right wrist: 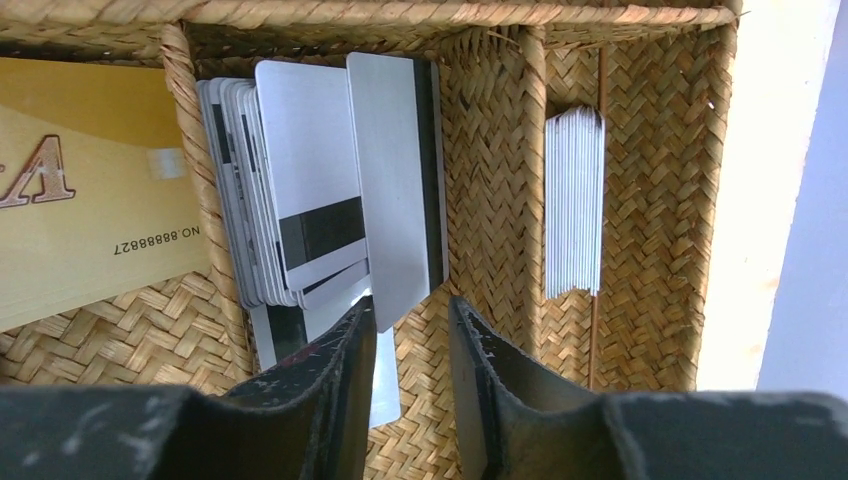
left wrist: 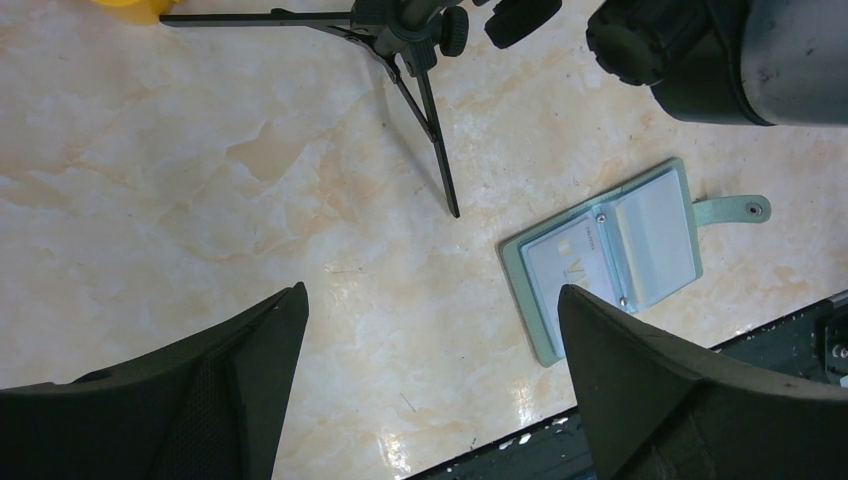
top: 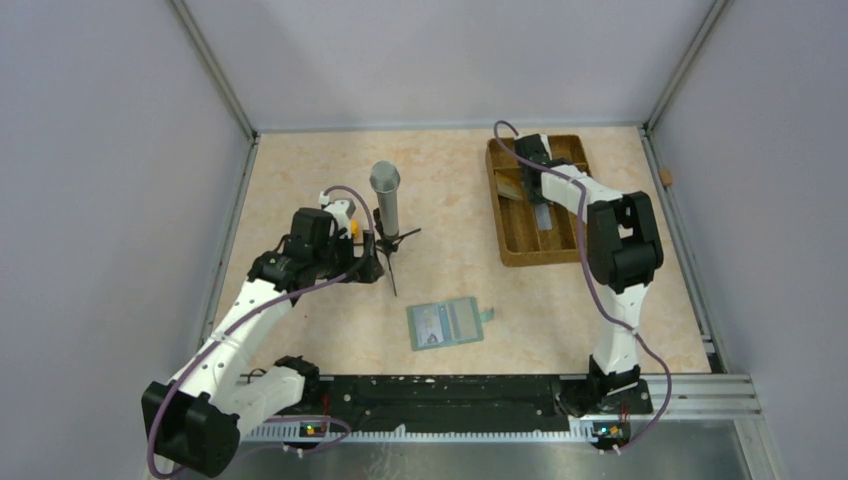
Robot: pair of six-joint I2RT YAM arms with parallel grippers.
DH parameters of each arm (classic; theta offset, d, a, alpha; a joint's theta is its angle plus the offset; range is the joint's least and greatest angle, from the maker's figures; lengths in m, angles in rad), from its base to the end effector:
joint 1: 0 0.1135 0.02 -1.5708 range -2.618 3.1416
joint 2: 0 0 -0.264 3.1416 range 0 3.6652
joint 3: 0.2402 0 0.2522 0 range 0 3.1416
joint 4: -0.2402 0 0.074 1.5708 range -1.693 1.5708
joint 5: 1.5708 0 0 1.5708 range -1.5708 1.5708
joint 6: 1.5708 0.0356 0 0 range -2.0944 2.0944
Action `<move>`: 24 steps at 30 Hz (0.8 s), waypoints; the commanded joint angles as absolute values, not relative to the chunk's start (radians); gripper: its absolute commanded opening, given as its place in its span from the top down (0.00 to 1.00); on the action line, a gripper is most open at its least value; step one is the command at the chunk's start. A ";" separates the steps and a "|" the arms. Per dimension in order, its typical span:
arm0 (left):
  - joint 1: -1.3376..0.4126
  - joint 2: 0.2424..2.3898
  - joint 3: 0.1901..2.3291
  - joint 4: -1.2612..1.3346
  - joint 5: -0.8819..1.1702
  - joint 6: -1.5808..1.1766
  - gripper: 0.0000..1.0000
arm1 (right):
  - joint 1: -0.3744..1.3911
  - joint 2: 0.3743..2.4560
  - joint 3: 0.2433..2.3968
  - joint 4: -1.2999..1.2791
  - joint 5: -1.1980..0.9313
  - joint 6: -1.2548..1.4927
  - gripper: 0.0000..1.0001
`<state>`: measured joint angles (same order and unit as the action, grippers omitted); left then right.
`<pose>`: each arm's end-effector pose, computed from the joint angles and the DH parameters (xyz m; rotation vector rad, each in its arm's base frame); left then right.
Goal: Put the credit cards into the card holder
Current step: Pick up the credit card from the storage box.
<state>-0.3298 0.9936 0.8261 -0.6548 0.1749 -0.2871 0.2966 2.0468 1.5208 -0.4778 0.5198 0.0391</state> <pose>0.1888 -0.0712 0.2731 0.1358 2.4320 -0.4936 0.4253 0.1115 0.1886 -0.1265 2.4576 -0.5238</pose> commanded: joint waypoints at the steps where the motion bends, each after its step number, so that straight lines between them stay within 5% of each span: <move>1: -0.322 0.998 0.819 -0.628 0.187 -0.272 0.01 | 0.287 2.070 1.562 -0.448 0.558 0.014 0.72; 13: -0.318 0.991 0.816 -0.627 0.189 -0.270 0.01 | 0.287 2.050 1.564 -0.441 0.576 0.006 1.00; 24: -0.319 0.915 0.808 -0.595 0.269 -0.320 0.02 | 0.290 1.711 1.418 -0.479 0.550 0.125 1.00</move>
<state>-0.3222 0.9737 0.8215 -0.6502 0.2150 -0.2859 0.2955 1.9324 1.4563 -0.4740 0.5728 0.0486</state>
